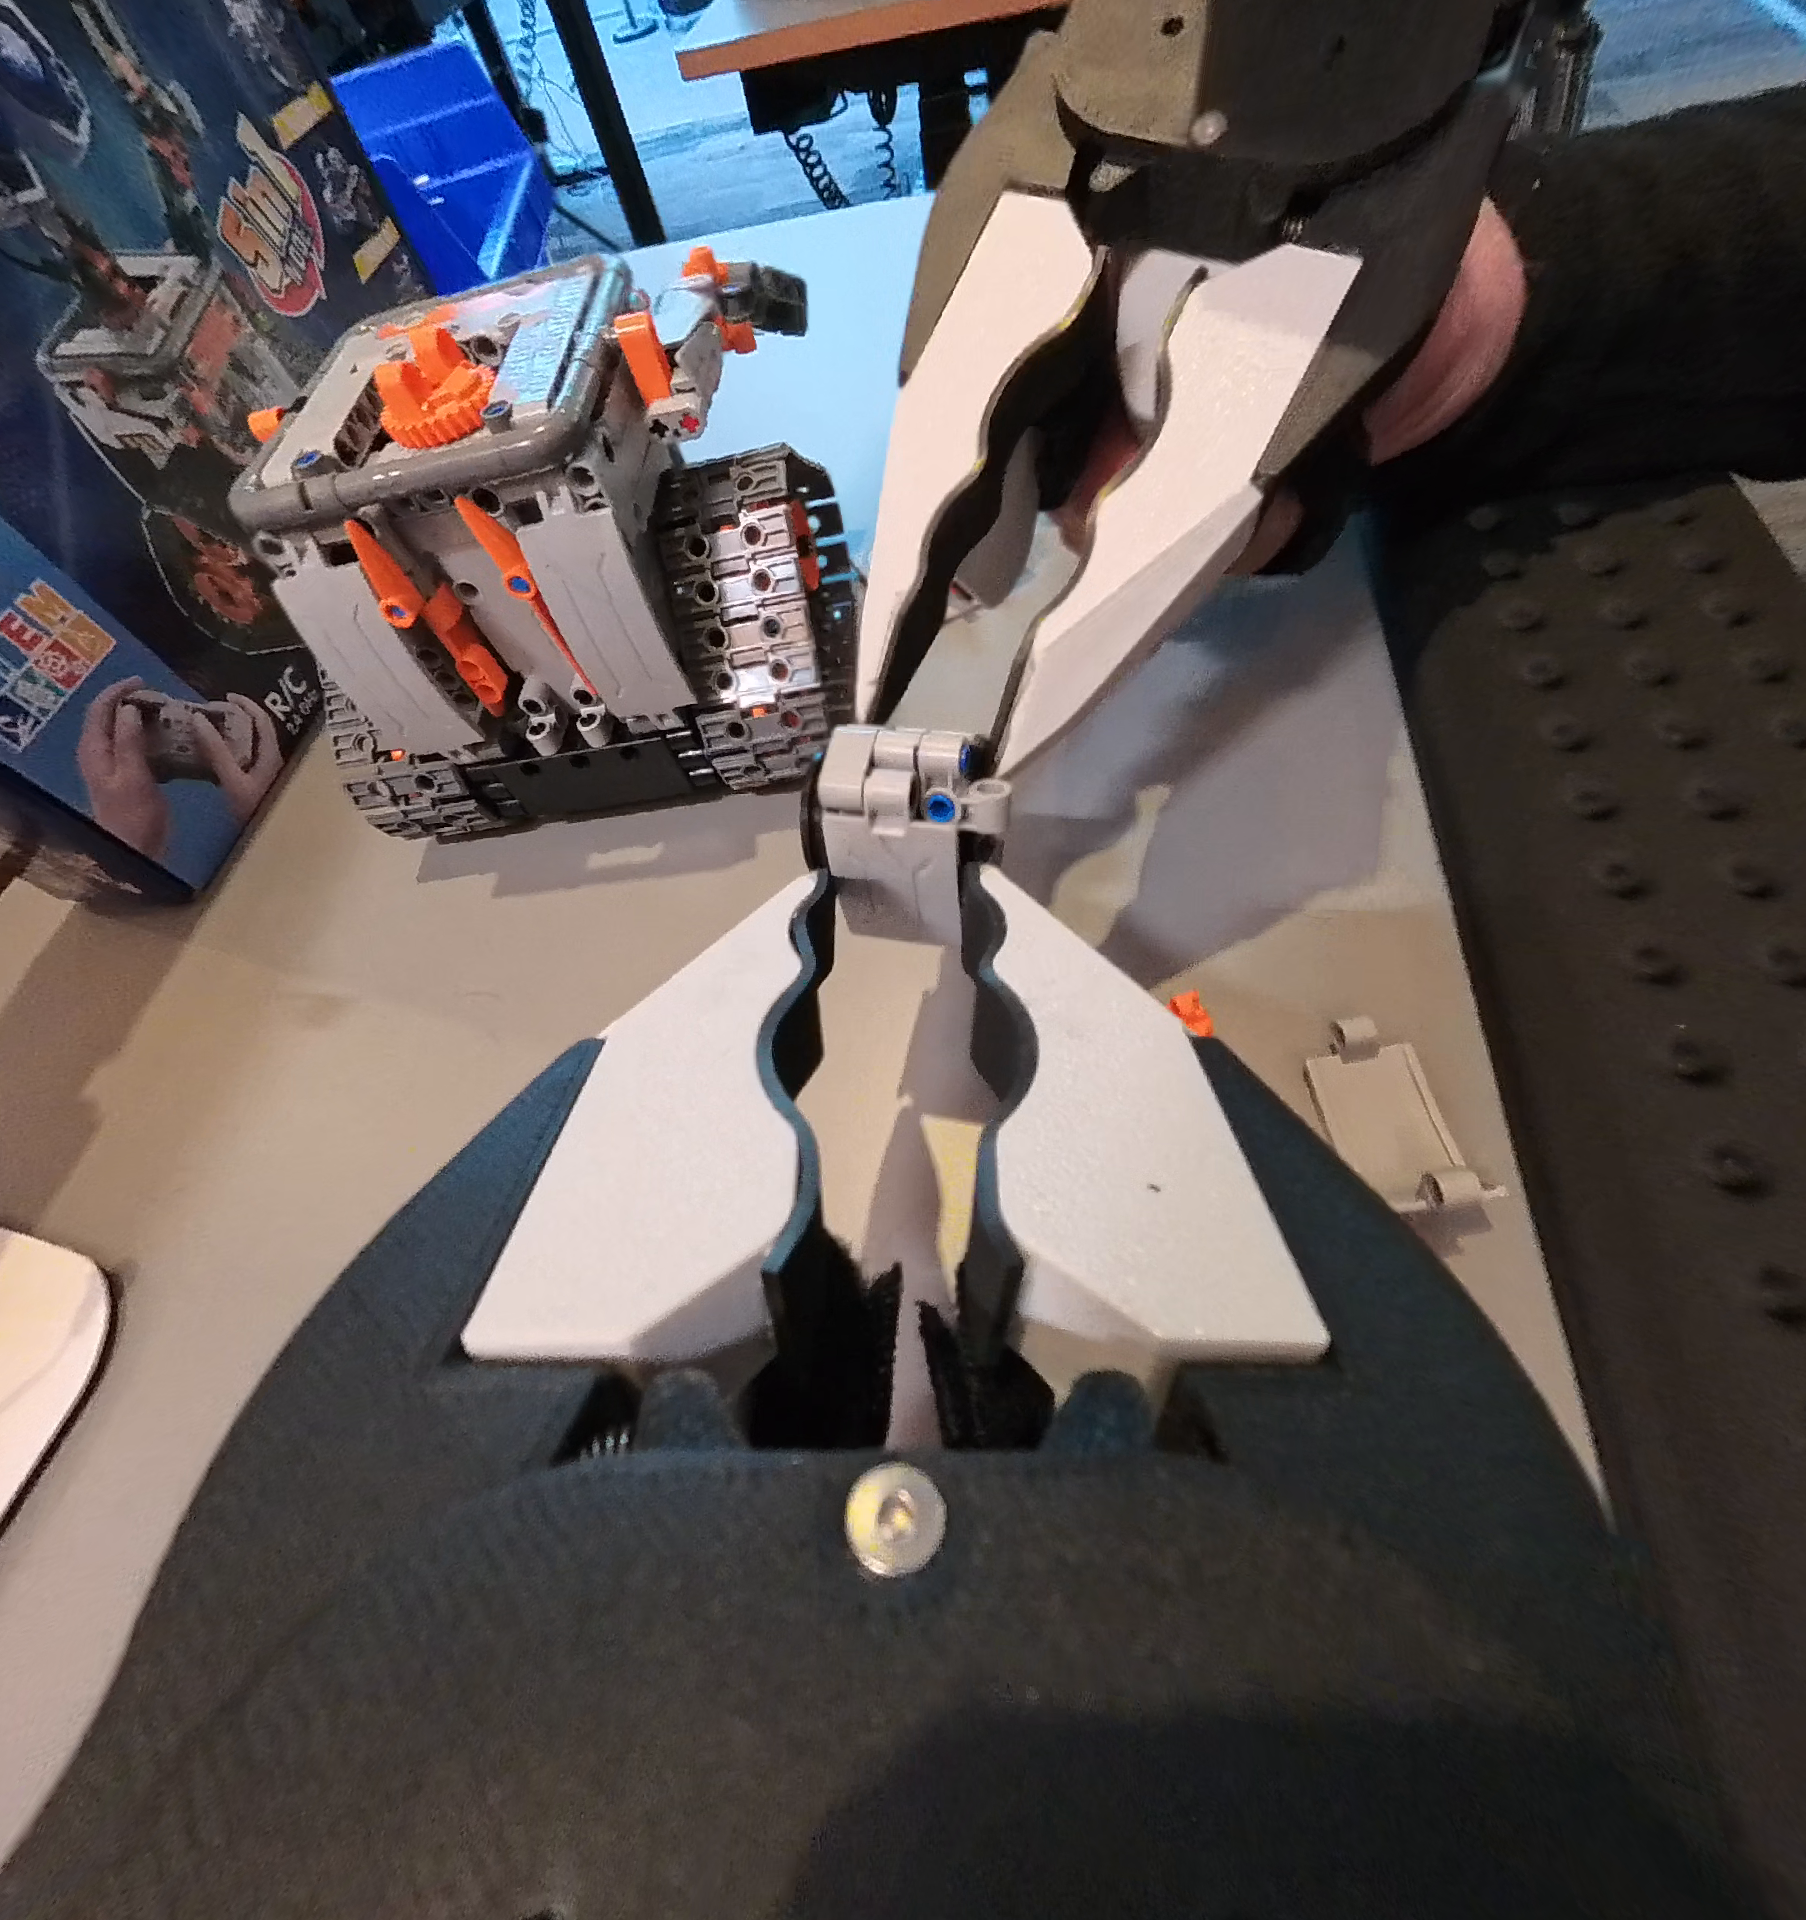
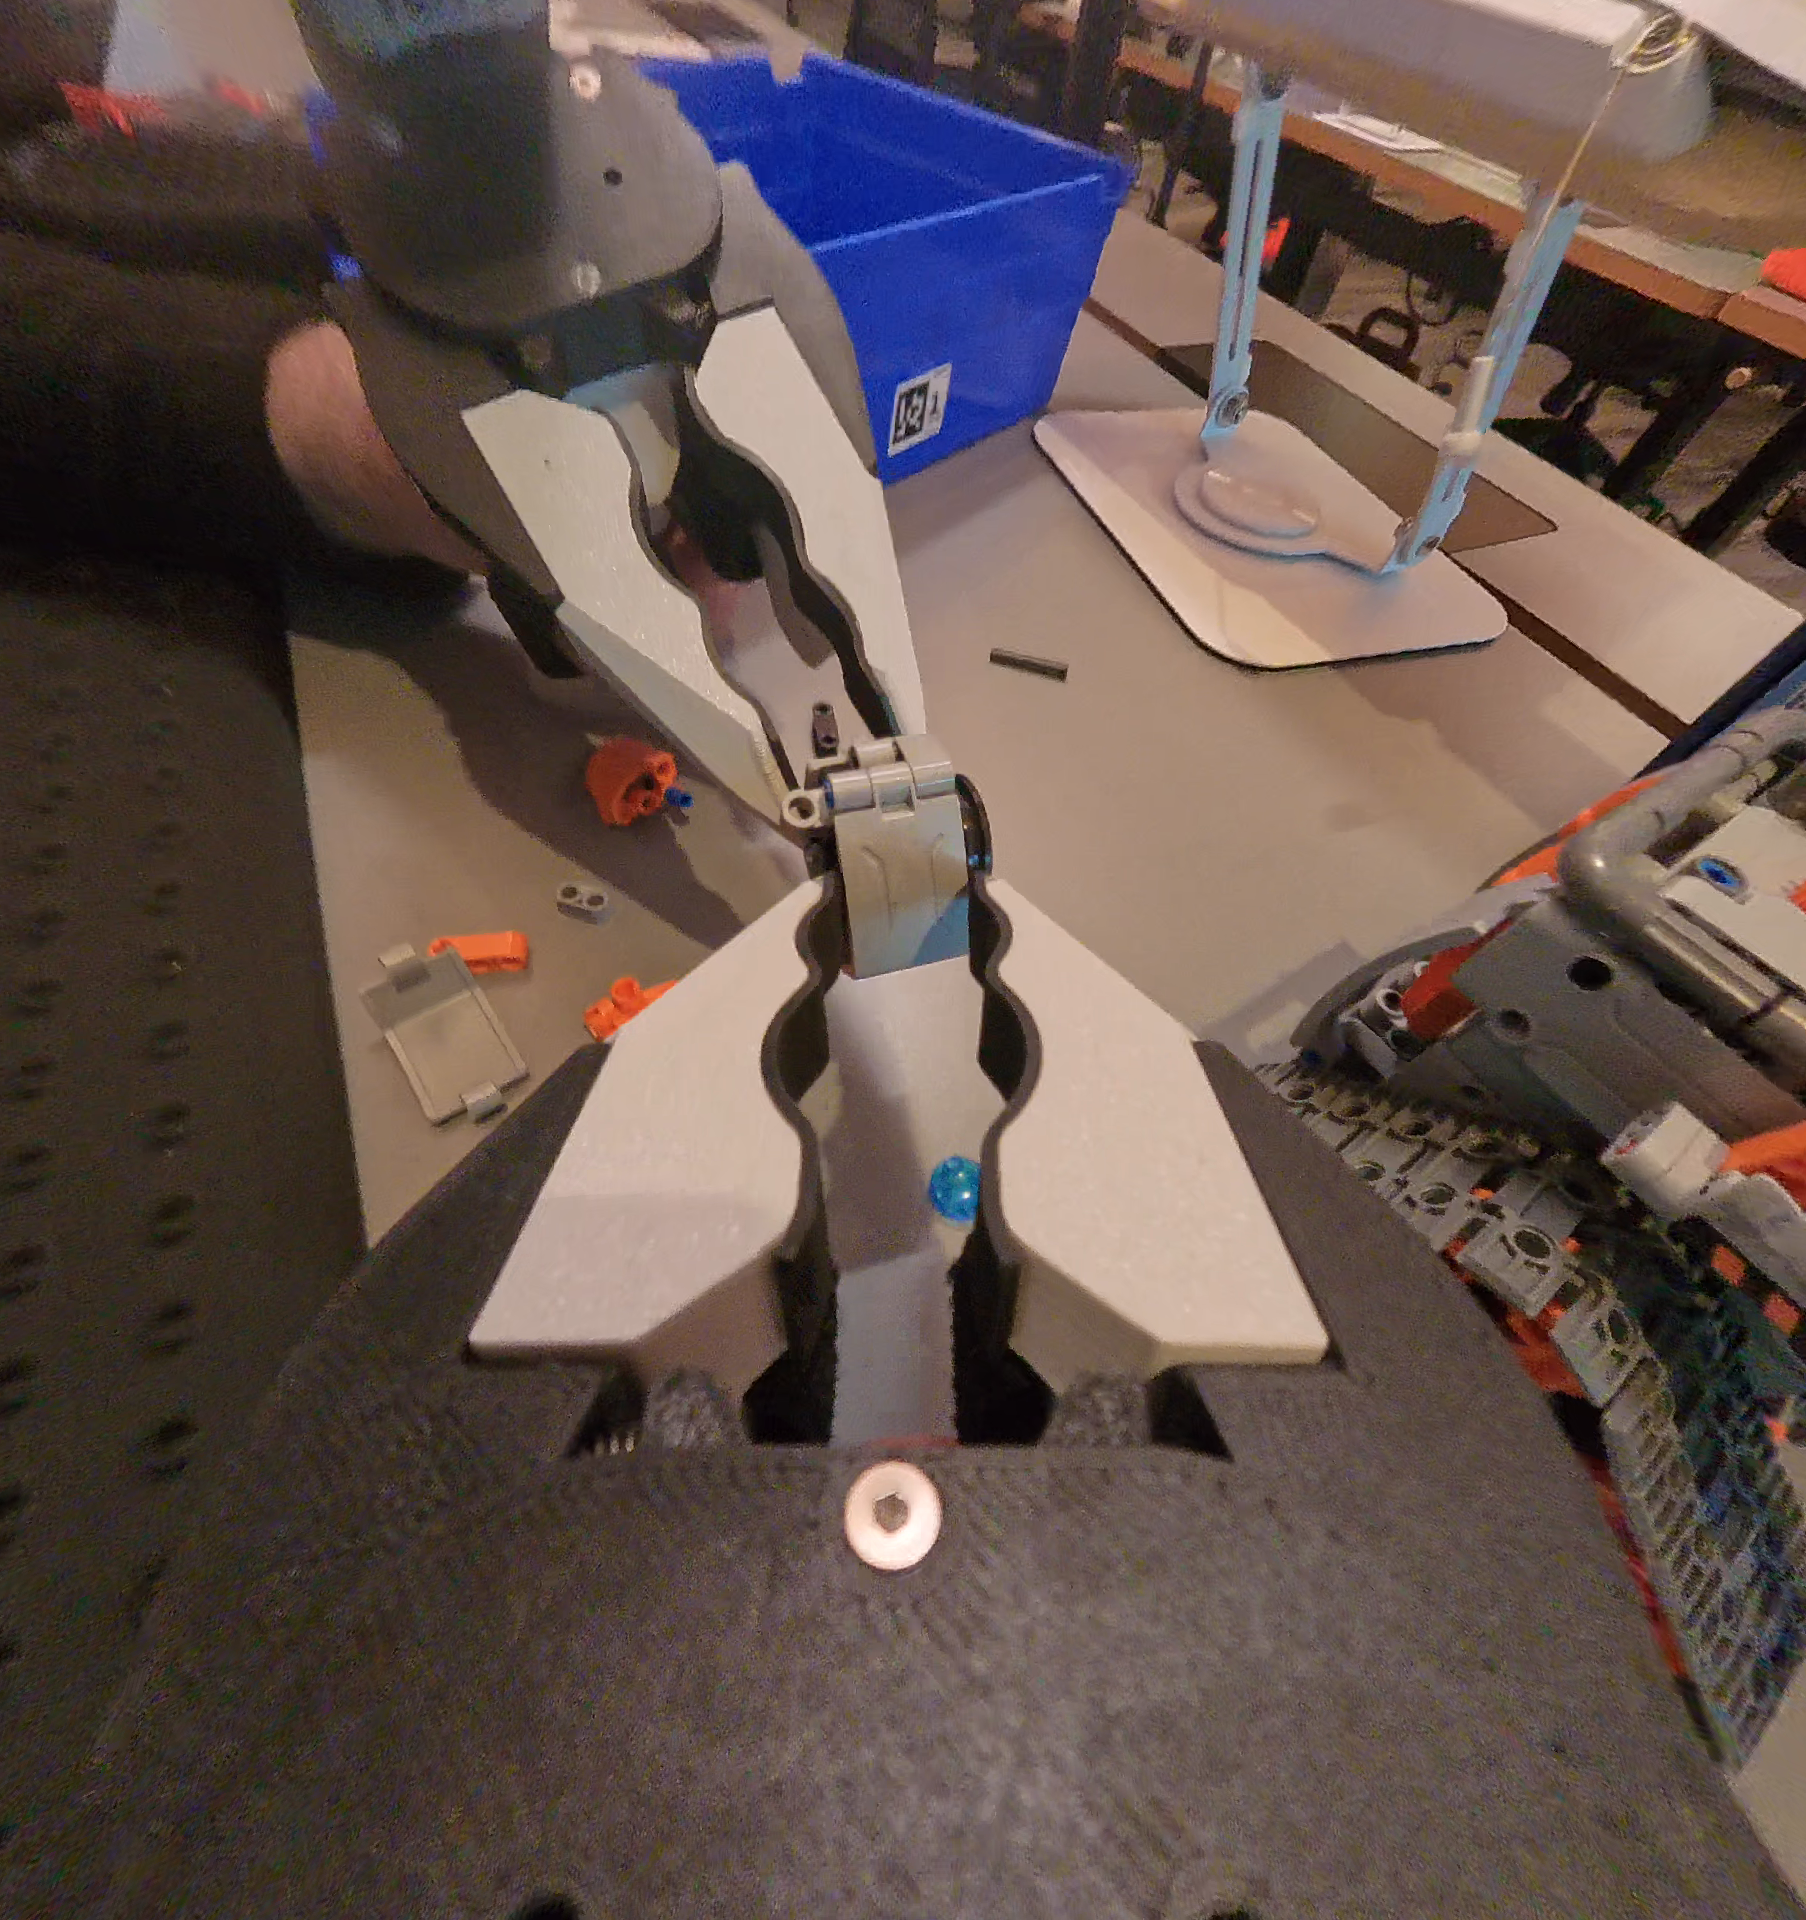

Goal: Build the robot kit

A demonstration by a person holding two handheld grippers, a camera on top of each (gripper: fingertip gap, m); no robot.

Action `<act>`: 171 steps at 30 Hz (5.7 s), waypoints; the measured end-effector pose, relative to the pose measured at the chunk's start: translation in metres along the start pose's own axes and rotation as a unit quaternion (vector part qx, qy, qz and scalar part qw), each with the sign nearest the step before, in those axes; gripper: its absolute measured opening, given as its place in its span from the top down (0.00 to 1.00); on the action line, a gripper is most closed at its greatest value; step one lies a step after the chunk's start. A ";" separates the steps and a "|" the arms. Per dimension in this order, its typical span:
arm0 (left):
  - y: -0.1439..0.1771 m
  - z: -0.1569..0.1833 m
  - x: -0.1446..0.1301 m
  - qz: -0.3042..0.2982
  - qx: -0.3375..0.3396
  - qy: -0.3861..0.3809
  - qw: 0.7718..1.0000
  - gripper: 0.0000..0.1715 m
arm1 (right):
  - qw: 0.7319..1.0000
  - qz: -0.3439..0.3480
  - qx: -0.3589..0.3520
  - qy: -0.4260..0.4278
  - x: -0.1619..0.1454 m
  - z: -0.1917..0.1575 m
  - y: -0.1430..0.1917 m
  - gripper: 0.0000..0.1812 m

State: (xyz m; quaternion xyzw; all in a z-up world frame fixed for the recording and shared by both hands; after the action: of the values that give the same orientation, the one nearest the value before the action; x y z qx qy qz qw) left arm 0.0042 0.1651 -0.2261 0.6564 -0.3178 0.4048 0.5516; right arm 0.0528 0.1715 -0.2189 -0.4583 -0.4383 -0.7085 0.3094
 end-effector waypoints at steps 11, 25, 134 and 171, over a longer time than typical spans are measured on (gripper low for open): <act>0.023 -0.015 0.017 0.149 -0.058 0.142 0.977 0.87 | 0.998 0.024 0.008 -0.061 0.008 0.011 0.008 0.87; 0.032 -0.022 0.021 0.206 -0.084 0.192 0.956 0.87 | 0.998 0.019 0.012 -0.055 0.006 0.008 0.006 0.88; 0.008 0.016 0.085 0.134 -0.046 -0.070 0.987 0.87 | 0.989 0.139 -0.034 0.038 0.042 0.010 0.039 0.89; 0.078 -0.006 0.061 0.150 0.131 -0.070 0.978 0.87 | 0.983 0.113 -0.037 0.142 0.080 -0.009 -0.034 0.93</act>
State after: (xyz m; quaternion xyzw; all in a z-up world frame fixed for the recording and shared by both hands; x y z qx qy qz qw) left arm -0.0352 0.1580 -0.1356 0.6948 -0.3942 0.4741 0.3702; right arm -0.0103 0.1746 -0.1589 -0.4108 -0.3093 -0.7425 0.4292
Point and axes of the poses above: each gripper's, where its closed fingertips meet, y back along the fingers, x out of its top, z = x × y across the jaws, the point moved 2 cm from there along y, back along the fingers, and after that the axes turned 14 degrees about -x, right-handed, at the moved point
